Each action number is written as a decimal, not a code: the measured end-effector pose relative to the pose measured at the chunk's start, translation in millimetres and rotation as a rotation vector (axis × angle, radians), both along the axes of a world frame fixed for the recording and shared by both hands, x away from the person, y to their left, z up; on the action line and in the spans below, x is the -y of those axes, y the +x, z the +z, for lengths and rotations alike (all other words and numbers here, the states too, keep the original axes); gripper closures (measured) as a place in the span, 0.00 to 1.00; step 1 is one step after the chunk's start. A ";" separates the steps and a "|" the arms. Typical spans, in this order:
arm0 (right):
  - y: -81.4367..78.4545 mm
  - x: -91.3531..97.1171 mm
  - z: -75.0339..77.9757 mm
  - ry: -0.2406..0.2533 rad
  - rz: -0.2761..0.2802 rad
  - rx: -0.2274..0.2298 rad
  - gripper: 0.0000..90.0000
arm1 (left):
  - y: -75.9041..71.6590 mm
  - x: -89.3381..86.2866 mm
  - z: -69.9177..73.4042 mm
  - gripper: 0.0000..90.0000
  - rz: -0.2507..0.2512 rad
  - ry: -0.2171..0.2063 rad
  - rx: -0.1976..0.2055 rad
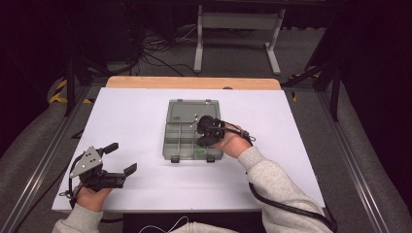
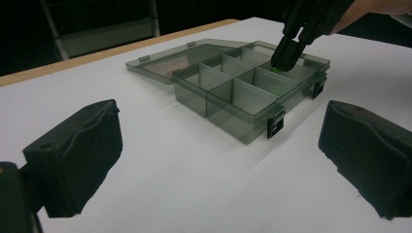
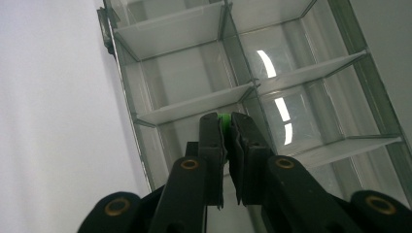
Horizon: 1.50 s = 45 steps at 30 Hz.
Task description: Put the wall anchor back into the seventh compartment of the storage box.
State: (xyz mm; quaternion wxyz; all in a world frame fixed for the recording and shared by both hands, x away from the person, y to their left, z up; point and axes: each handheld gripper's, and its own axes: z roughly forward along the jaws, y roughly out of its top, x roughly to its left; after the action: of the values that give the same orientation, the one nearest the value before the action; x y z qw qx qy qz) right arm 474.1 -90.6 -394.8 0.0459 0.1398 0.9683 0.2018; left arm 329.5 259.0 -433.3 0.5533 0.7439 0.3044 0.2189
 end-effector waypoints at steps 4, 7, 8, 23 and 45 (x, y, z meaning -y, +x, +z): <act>0.5 -0.2 -4.0 -0.014 0.002 -0.005 0.93 | 0.0 0.0 0.1 0.03 -0.001 -0.001 0.000; 0.6 -0.9 -7.3 -0.023 0.004 -0.008 0.93 | 0.0 0.2 0.0 0.03 0.000 -0.002 0.000; 0.3 -1.4 -8.2 -0.028 0.001 -0.010 0.93 | 0.0 0.3 0.0 0.03 0.000 -0.001 0.000; -1.7 -3.5 -10.2 -0.034 0.011 -0.003 0.87 | 0.0 0.1 0.0 0.03 -0.003 -0.001 -0.002; -29.9 19.5 33.4 0.243 -0.019 0.088 0.33 | 0.1 0.7 -0.8 0.03 -0.002 -0.003 -0.002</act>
State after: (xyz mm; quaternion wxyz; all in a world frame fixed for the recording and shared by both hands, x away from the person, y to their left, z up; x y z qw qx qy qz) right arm 444.2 -110.1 -361.5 0.0730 0.1447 0.9324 0.3230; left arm 329.6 258.2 -434.1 0.5541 0.7436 0.3047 0.2172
